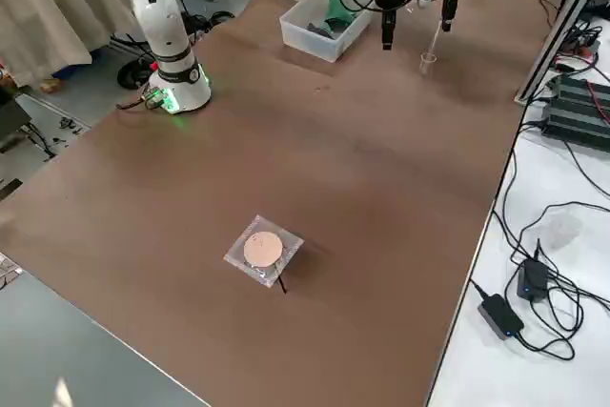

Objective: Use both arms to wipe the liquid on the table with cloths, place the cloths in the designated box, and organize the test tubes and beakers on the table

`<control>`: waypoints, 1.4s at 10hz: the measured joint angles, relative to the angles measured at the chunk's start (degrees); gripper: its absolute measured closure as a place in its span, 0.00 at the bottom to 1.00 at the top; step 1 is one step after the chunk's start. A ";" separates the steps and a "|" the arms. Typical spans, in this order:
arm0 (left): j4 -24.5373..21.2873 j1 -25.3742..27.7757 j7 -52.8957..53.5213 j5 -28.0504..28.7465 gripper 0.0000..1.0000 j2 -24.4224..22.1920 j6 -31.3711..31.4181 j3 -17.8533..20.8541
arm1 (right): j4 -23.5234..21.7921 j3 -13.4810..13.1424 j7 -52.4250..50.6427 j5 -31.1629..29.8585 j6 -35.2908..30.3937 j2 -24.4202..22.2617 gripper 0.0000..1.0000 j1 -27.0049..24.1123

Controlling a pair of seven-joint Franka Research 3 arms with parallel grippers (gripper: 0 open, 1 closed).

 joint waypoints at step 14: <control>-1.46 -0.45 0.00 0.05 0.53 -0.69 0.07 -0.36 | 8.18 56.78 -28.62 9.81 -0.89 2.98 0.01 -58.46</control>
